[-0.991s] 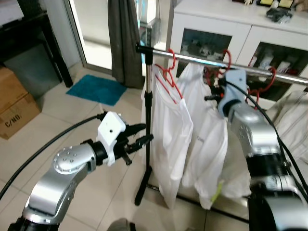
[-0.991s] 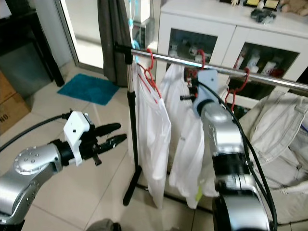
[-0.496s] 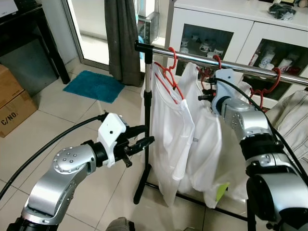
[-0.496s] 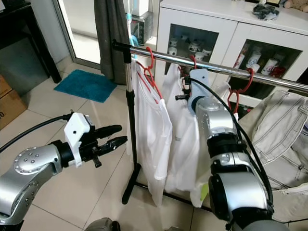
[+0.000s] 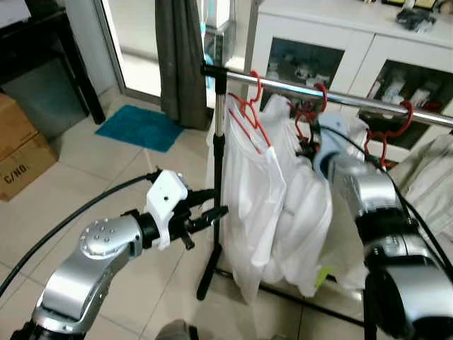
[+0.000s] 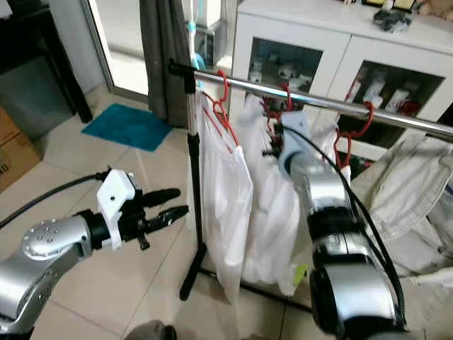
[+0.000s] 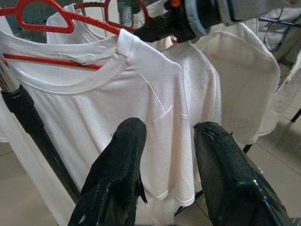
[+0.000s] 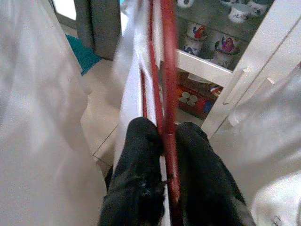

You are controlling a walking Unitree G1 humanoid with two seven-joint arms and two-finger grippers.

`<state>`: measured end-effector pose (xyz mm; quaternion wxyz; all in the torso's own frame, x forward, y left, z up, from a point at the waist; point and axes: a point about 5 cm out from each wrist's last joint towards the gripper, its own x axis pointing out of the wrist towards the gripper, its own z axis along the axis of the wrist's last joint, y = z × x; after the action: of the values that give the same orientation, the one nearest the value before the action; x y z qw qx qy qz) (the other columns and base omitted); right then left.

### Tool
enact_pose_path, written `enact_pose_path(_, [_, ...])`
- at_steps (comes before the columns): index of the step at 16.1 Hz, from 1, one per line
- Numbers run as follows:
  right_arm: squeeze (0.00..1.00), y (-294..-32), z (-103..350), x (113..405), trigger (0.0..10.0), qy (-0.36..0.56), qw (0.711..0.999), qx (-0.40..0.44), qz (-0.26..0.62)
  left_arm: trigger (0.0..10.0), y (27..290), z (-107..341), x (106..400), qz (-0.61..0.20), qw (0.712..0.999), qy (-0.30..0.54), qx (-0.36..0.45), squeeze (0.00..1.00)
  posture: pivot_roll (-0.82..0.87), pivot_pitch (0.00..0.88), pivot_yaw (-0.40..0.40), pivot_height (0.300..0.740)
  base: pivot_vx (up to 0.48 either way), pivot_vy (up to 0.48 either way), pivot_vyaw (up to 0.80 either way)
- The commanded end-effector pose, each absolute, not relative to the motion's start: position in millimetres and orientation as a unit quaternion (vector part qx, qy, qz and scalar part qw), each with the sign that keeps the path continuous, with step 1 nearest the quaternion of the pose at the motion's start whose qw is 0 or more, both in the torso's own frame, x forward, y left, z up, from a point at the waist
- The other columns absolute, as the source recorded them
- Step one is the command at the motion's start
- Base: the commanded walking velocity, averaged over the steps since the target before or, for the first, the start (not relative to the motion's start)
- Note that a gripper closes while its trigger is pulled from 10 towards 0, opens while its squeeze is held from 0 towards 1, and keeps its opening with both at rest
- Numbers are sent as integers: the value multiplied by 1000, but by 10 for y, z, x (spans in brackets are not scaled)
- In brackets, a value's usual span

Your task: Hang hanger

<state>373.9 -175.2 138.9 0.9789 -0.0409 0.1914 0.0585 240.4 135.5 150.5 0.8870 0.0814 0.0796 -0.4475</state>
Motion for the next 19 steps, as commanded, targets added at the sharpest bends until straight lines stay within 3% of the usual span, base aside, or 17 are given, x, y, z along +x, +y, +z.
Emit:
enact_pose_path(1, [1000, -1801, 1559, 3750, 10000, 144, 987, -39, 58, 10000, 1354, 1520, 2414, -436, 893, 75, 88, 0, 106, 46, -23, 740, 0, 0, 0])
enact_pose_path(6, [1000, -1750, 1861, 3531, 10000, 27, 996, 13, 80, 10000, 1408, 1527, 2524, -357, 931, 46, 60, 0, 102, 45, -19, 740, 0, 0, 0])
enact_pose_path(7, [1000, -1704, 1929, 3370, 10000, -3, 994, 22, 109, 10000, 1411, 1530, 2561, -335, 940, 40, 59, 0, 98, 43, -15, 740, 0, 0, 0])
enact_pose_path(11, [1000, -1732, 1939, 3036, 10000, -7, 991, 24, 132, 10000, 1391, 1517, 2582, -321, 945, 37, 60, 0, 92, 39, -11, 740, 0, -310, 0])
enact_pose_path(17, [1000, -1776, 1939, 2832, 10000, 1, 993, 15, 121, 10000, 1388, 1513, 2578, -324, 943, 35, 69, 0, 90, 33, -11, 740, 0, -453, 0])
enact_pose_path(19, [1000, -1801, 1891, 2804, 10000, 27, 994, -10, 103, 10000, 1368, 1508, 2552, -339, 938, 38, 59, 0, 92, 34, -14, 740, 0, 0, 0])
